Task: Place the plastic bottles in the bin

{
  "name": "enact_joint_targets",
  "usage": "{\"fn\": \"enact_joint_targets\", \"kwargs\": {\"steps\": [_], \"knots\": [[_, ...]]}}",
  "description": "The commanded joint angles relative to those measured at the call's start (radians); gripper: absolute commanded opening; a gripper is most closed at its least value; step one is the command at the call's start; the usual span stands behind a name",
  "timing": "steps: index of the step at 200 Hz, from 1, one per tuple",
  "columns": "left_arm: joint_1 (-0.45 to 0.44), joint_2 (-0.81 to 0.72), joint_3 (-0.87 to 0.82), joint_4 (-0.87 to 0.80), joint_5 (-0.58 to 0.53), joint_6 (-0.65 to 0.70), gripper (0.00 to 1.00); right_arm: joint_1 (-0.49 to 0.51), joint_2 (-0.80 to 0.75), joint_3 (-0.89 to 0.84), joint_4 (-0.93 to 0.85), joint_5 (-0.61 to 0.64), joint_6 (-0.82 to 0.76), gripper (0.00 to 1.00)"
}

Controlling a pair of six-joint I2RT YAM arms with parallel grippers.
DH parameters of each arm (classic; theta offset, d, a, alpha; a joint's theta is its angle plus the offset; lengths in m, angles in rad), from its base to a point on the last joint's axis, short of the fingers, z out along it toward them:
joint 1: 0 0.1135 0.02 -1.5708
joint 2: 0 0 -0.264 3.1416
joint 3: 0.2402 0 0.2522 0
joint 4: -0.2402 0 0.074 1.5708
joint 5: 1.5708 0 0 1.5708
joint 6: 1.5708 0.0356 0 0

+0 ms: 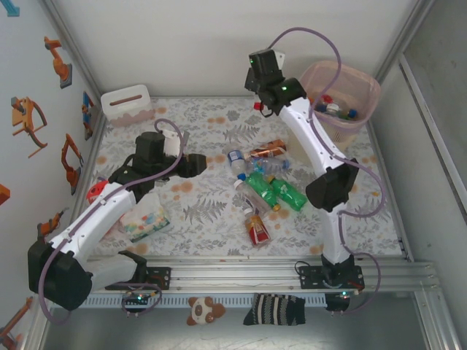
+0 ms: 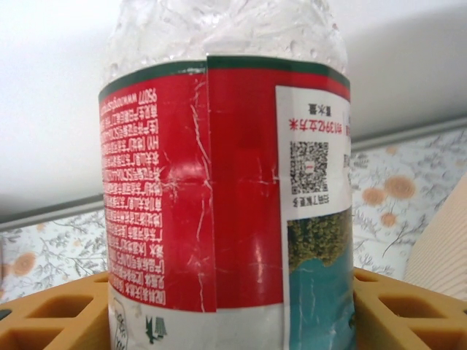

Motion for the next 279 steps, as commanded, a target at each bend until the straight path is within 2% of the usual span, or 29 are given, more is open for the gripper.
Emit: {"fn": "enact_joint_targets", "kwargs": {"steps": [1, 77, 137, 180, 209, 279], "knots": [[0.006, -0.032, -0.018, 0.039, 0.023, -0.026, 0.65, -0.007, -0.067, 0.013, -0.040, 0.041, -0.079, 0.63], [0.005, -0.038, -0.027, 0.049, 0.040, -0.033, 0.65, -0.157, -0.242, -0.067, -0.097, 0.047, -0.127, 0.63], [0.006, -0.013, -0.032, 0.083, 0.070, -0.037, 0.65, -0.358, -0.343, -0.197, -0.109, 0.051, -0.169, 0.63], [0.006, 0.026, -0.034, 0.121, 0.101, -0.049, 0.65, -0.480, -0.348, -0.299, -0.114, 0.053, -0.164, 0.63], [0.005, 0.050, -0.036, 0.134, 0.116, -0.048, 0.65, -0.510, -0.329, -0.350, -0.124, 0.057, -0.143, 0.63], [0.005, 0.104, -0.041, 0.173, 0.150, -0.055, 0.64, -0.513, -0.275, -0.480, -0.147, 0.128, -0.049, 0.64]]}}
